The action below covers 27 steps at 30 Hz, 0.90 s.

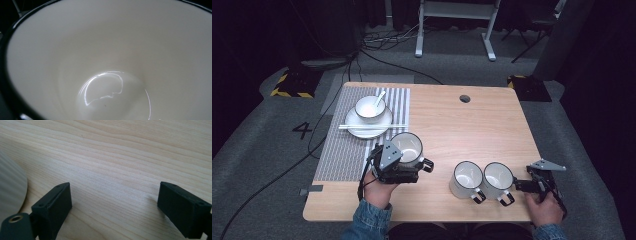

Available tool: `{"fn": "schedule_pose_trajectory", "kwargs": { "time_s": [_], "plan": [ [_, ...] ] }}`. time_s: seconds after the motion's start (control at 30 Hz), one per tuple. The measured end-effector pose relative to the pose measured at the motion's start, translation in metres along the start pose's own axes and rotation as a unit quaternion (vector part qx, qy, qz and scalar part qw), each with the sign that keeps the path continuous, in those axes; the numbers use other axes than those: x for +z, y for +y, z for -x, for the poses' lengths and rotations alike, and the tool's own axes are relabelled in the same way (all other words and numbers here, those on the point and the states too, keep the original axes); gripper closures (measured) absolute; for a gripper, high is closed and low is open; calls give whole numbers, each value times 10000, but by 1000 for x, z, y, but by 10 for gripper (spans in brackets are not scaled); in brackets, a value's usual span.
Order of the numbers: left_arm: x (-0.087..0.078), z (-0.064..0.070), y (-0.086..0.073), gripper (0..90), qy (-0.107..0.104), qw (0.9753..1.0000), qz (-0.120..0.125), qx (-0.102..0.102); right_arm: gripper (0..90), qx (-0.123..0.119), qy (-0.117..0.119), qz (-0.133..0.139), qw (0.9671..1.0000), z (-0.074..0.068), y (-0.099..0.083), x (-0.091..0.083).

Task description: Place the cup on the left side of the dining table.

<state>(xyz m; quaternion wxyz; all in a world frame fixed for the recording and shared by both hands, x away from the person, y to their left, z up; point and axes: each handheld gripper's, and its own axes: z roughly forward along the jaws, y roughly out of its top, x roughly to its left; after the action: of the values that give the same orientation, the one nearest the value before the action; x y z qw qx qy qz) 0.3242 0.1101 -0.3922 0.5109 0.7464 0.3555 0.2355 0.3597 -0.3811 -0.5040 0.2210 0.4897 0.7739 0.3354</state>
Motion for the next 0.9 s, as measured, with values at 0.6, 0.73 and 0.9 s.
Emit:
{"fn": "schedule_pose_trajectory", "kwargs": {
  "time_s": [0.6,0.73,0.9],
  "plan": [
    [-16,-49,-4,29,763,9967,-234,-168,122,32,-8,-5,10000,0,0,0],
    [-20,-61,-8,29,1140,9929,-241,-236,122,22,-7,-3,10000,0,0,0],
    [-22,-75,-12,29,1689,9852,-129,-273,122,36,-21,-5,10000,-1,0,0]
  ]
}}
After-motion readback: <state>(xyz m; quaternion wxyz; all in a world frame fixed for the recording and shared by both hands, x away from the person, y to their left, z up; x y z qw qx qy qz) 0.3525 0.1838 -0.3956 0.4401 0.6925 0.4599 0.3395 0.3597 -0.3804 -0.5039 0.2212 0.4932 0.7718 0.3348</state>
